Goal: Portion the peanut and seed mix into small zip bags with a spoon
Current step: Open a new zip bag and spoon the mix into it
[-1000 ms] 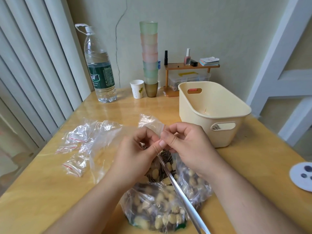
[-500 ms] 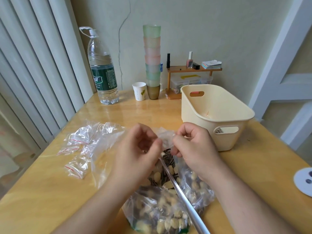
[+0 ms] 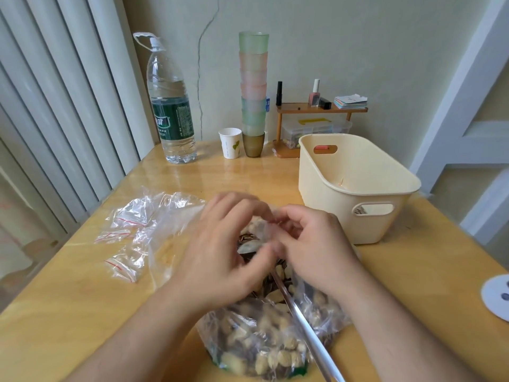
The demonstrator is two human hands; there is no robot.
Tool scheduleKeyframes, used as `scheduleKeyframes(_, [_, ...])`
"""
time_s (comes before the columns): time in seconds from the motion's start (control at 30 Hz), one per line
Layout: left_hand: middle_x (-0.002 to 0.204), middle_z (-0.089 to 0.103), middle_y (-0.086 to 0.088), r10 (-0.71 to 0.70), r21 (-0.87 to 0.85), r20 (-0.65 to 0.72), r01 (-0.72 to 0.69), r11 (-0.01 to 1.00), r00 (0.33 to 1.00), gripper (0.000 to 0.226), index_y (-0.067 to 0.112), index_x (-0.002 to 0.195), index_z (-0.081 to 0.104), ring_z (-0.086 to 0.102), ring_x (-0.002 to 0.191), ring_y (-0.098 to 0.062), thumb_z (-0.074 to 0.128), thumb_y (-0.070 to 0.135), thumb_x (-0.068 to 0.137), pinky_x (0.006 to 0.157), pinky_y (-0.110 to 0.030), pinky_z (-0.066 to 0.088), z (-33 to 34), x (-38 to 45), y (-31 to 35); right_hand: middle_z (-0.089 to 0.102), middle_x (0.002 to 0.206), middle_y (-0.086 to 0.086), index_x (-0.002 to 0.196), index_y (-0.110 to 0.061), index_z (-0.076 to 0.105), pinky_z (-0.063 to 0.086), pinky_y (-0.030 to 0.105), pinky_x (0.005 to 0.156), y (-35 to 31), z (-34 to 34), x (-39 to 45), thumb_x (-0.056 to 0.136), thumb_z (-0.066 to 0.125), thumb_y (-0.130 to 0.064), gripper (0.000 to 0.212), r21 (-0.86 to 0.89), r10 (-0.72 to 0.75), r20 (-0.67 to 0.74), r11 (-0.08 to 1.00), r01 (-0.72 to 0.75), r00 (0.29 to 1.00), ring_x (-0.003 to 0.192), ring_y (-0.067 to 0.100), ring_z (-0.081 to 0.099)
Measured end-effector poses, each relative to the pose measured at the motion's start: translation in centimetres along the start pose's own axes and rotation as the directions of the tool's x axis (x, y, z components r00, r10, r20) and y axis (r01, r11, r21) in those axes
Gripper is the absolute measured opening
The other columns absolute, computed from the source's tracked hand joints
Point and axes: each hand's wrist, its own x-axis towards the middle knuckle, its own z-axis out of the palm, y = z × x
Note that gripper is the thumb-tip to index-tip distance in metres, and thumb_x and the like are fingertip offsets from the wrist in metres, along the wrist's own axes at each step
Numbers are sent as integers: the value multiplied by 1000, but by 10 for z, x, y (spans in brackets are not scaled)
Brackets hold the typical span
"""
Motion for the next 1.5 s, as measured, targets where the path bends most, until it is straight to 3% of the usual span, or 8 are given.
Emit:
scheduleKeyframes(0.07, [133, 58, 2, 109, 23, 66, -110, 994, 992, 62, 14, 123, 64, 46, 140, -19, 74, 59, 82, 115, -39, 38, -2, 2, -4, 73, 73, -1, 90, -33, 77, 62, 47, 74, -1, -5, 1, 94, 75, -27, 8, 185, 47, 72, 981, -60, 996, 69, 27, 70])
scheduleKeyframes(0.17, [147, 53, -1, 128, 85, 132, -139, 987, 983, 85, 16, 143, 54, 38, 149, -22, 74, 70, 79, 120, -45, 35, -6, 4, -8, 72, 71, 4, 92, -30, 78, 61, 51, 72, -2, -9, 1, 94, 75, -24, 7, 258, 65, 156, 960, -105, 986, 66, 31, 69])
scheduleKeyframes(0.3, [147, 47, 21, 4, 43, 338, -20, 999, 941, 101, 37, 158, 25, 45, 136, 4, 62, 83, 77, 109, -14, 37, -8, -2, -13, 66, 68, 2, 97, -27, 79, 56, 42, 67, -1, -14, 3, 94, 76, -18, 10, 299, 60, 222, 946, -127, 973, 60, 18, 61])
scheduleKeyframes(0.43, [120, 47, 39, -86, 36, 353, 78, 996, 932, 84, 42, 146, 27, 50, 111, 14, 50, 89, 81, 90, -17, 44, -2, -4, -13, 59, 59, -2, 105, -22, 73, 57, 35, 64, -2, -20, 4, 94, 74, -9, 17, 375, 56, 237, 916, -144, 970, 58, 14, 60])
scheduleKeyframes(0.53, [100, 46, 37, -83, 94, 276, 60, 994, 958, 74, 34, 135, 40, 48, 100, 12, 48, 87, 84, 84, -7, 36, -4, -1, -12, 61, 60, 1, 104, -16, 64, 55, 30, 60, -5, -22, 4, 94, 73, -4, 18, 403, 39, 218, 906, -127, 975, 57, 12, 60])
scheduleKeyframes(0.73, [109, 49, 25, -47, 101, 265, 21, 995, 963, 74, 30, 132, 52, 46, 105, 7, 54, 85, 83, 93, -6, 30, -4, 0, -10, 57, 60, -5, 90, -13, 54, 50, 23, 56, -6, -23, 3, 96, 66, 3, 21, 416, -27, 184, 908, -53, 982, 56, 11, 58])
scheduleKeyframes(1.23, [87, 48, 18, -97, -10, 155, 100, 995, 983, 70, 40, 128, 63, 54, 91, -7, 71, 80, 72, 77, -13, 37, -4, -1, -10, 59, 60, -2, 87, -27, 59, 51, 27, 59, -5, -18, 3, 98, 66, -1, 29, 385, -63, 154, 923, -1, 986, 57, 16, 57])
scheduleKeyframes(1.5, [108, 65, 16, -151, -183, 146, 177, 967, 978, 58, 38, 116, 63, 60, 108, -15, 79, 69, 70, 91, -28, 47, 0, -2, -13, 62, 61, 1, 95, -13, 56, 53, 26, 59, -8, -19, 2, 98, 64, 1, 16, 441, -62, 129, 898, -1, 990, 58, 13, 58])
